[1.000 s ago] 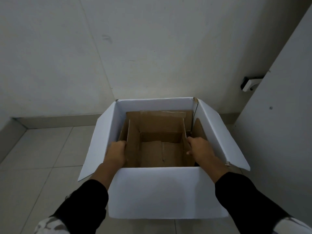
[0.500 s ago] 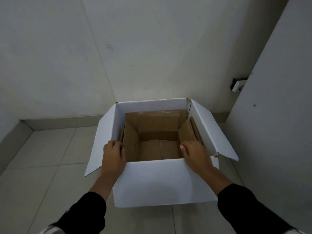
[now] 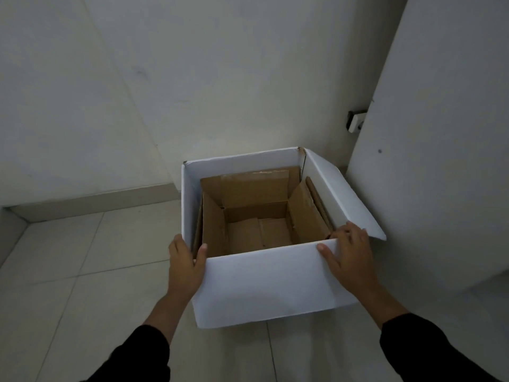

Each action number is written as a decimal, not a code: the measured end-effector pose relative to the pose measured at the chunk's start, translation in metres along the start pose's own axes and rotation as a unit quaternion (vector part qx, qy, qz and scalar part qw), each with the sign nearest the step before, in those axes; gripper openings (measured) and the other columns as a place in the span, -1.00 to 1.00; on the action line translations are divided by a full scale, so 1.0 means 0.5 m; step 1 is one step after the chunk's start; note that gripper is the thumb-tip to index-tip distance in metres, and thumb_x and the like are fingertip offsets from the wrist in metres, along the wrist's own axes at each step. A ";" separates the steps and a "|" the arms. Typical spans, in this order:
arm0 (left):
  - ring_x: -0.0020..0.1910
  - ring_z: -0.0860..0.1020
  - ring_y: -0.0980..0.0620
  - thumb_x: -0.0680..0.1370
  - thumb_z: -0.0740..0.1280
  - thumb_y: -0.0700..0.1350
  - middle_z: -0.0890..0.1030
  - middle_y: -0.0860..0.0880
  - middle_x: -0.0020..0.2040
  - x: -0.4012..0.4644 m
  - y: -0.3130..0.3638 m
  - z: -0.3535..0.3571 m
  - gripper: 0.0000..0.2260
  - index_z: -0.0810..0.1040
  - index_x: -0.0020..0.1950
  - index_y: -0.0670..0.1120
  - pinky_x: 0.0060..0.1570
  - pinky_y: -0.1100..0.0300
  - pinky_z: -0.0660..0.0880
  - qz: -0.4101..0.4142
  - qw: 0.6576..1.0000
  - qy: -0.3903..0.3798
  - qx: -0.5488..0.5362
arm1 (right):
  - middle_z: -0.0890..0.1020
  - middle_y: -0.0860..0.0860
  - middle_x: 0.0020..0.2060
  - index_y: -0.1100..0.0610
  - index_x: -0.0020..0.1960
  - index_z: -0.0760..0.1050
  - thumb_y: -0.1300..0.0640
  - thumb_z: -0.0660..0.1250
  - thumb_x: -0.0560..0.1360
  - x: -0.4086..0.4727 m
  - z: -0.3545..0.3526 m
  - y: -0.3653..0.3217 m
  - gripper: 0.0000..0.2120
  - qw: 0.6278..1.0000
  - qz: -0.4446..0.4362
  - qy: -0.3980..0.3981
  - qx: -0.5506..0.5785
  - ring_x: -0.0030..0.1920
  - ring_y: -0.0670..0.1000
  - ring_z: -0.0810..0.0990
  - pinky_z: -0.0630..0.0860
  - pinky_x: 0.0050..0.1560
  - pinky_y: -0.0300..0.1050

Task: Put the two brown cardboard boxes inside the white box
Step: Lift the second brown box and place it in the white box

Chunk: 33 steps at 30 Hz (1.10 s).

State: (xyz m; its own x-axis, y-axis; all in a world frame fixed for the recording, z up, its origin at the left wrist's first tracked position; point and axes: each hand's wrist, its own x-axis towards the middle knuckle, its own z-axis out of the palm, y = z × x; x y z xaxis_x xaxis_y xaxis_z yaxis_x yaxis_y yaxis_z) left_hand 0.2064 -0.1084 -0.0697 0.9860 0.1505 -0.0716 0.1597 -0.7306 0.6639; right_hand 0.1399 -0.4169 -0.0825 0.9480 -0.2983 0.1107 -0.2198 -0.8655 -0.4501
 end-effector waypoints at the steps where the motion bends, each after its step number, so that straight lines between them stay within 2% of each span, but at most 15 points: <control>1: 0.23 0.40 -0.32 0.56 0.23 -0.11 0.32 -0.34 0.31 0.002 0.011 0.009 -0.52 0.19 0.35 -0.35 0.19 -0.21 0.46 0.006 1.000 -0.017 0.004 | 0.46 0.23 0.27 0.25 0.15 0.46 -0.26 0.06 0.44 0.003 -0.006 0.015 -0.38 1.000 0.016 -0.011 0.008 0.28 0.23 0.41 0.32 0.36 0.19; 4: 0.25 0.37 -0.36 0.57 0.20 -0.15 0.32 -0.39 0.30 0.013 0.043 0.039 -0.56 0.19 0.32 -0.39 0.23 -0.25 0.42 0.016 0.998 -0.052 0.008 | 0.31 0.23 0.38 0.26 0.18 0.44 -0.05 0.32 0.46 0.009 -0.024 0.052 -0.56 0.999 0.038 0.007 0.031 0.35 0.23 0.33 0.36 0.32 0.18; 6: 0.28 0.35 -0.35 0.58 0.18 -0.15 0.31 -0.40 0.32 0.017 0.064 0.059 -0.57 0.18 0.33 -0.38 0.27 -0.25 0.39 0.026 0.997 -0.072 0.011 | 0.30 0.26 0.38 0.28 0.21 0.42 0.02 0.38 0.44 0.018 -0.038 0.074 -0.54 0.998 0.048 0.027 0.032 0.34 0.26 0.34 0.41 0.30 0.21; 10: 0.33 0.33 -0.31 0.60 0.14 -0.11 0.28 -0.38 0.36 0.032 0.112 0.097 -0.55 0.15 0.38 -0.34 0.32 -0.22 0.37 0.050 0.993 -0.104 0.018 | 0.25 0.28 0.42 0.30 0.35 0.28 0.01 0.36 0.45 0.062 -0.070 0.116 -0.40 0.997 0.074 0.024 0.014 0.38 0.26 0.28 0.35 0.35 0.18; 17: 0.33 0.33 -0.30 0.60 0.14 -0.03 0.27 -0.36 0.38 0.081 0.172 0.143 -0.50 0.12 0.39 -0.33 0.29 -0.22 0.39 0.085 0.987 -0.134 0.037 | 0.21 0.25 0.44 0.31 0.45 0.08 0.00 0.29 0.50 0.169 -0.099 0.156 -0.32 0.995 0.099 -0.013 0.008 0.45 0.19 0.18 0.19 0.44 0.05; 20: 0.35 0.31 -0.31 0.59 0.13 -0.02 0.25 -0.36 0.39 0.096 0.174 0.153 -0.48 0.10 0.41 -0.32 0.30 -0.23 0.38 0.085 0.986 -0.134 0.047 | 0.26 0.22 0.42 0.28 0.44 0.10 -0.01 0.27 0.51 0.201 -0.092 0.151 -0.35 0.994 0.102 -0.020 -0.035 0.42 0.16 0.22 0.25 0.40 0.03; 24: 0.27 0.38 -0.31 0.58 0.16 0.01 0.32 -0.35 0.34 0.096 0.176 0.153 -0.49 0.17 0.36 -0.33 0.23 -0.21 0.44 0.073 0.989 -0.109 0.068 | 0.29 0.20 0.42 0.27 0.42 0.15 -0.04 0.26 0.51 0.199 -0.091 0.156 -0.37 0.994 0.089 -0.012 -0.064 0.41 0.16 0.25 0.29 0.37 0.05; 30: 0.38 0.31 -0.28 0.60 0.14 -0.06 0.30 -0.33 0.41 0.076 0.184 0.125 -0.52 0.18 0.40 -0.34 0.34 -0.12 0.32 0.064 0.992 -0.087 0.067 | 0.50 0.20 0.25 0.24 0.32 0.34 -0.01 0.29 0.48 0.172 -0.117 0.168 -0.49 0.997 -0.031 -0.004 -0.068 0.25 0.20 0.46 0.33 0.34 0.08; 33: 0.28 0.40 -0.31 0.60 0.15 -0.12 0.42 -0.38 0.27 0.056 0.186 0.101 -0.62 0.32 0.28 -0.37 0.23 -0.08 0.37 0.066 0.992 -0.091 0.061 | 0.50 0.23 0.26 0.24 0.31 0.37 0.03 0.28 0.50 0.163 -0.111 0.127 -0.54 0.997 -0.057 0.001 -0.043 0.32 0.20 0.42 0.30 0.37 0.09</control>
